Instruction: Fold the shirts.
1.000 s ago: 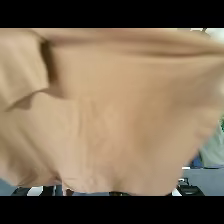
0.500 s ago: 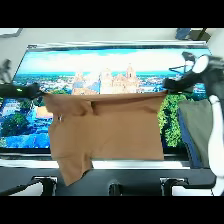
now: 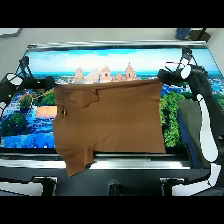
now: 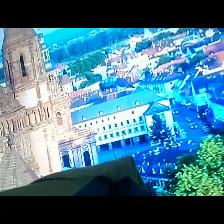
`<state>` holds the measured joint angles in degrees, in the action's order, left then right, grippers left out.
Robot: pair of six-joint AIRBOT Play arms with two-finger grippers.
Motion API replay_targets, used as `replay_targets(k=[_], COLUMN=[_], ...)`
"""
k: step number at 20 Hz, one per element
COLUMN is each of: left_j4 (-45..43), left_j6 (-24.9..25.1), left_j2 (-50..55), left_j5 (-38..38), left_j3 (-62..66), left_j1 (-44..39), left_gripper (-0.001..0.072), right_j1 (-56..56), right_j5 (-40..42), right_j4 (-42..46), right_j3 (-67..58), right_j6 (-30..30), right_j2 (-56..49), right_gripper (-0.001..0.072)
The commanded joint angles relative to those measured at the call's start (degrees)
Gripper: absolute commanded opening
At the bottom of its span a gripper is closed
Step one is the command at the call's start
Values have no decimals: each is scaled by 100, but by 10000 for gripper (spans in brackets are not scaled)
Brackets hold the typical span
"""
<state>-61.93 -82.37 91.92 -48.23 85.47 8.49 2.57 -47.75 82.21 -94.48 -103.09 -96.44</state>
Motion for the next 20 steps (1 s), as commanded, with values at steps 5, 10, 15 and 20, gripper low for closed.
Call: replay_targets(k=[5,10,15,20], left_j4=[-566,-564,-568,-922], left_j6=[11,7,13,11], left_j2=[50,48,55,52], left_j5=[-2601,-3926,-3764,-3722], left_j3=[48,-518,-1156,-1189], left_j1=[-46,-42,-26,-22], left_gripper=[27,28,27,28], right_j1=[2,4,-2,0], right_j5=[-3161,-3926,-4017,-3740], right_j4=[310,404,245,264], right_j3=[37,48,730,1134], right_j6=[809,970,968,852], right_j2=[144,-20,-103,-92], right_gripper=[50,50,50,51])
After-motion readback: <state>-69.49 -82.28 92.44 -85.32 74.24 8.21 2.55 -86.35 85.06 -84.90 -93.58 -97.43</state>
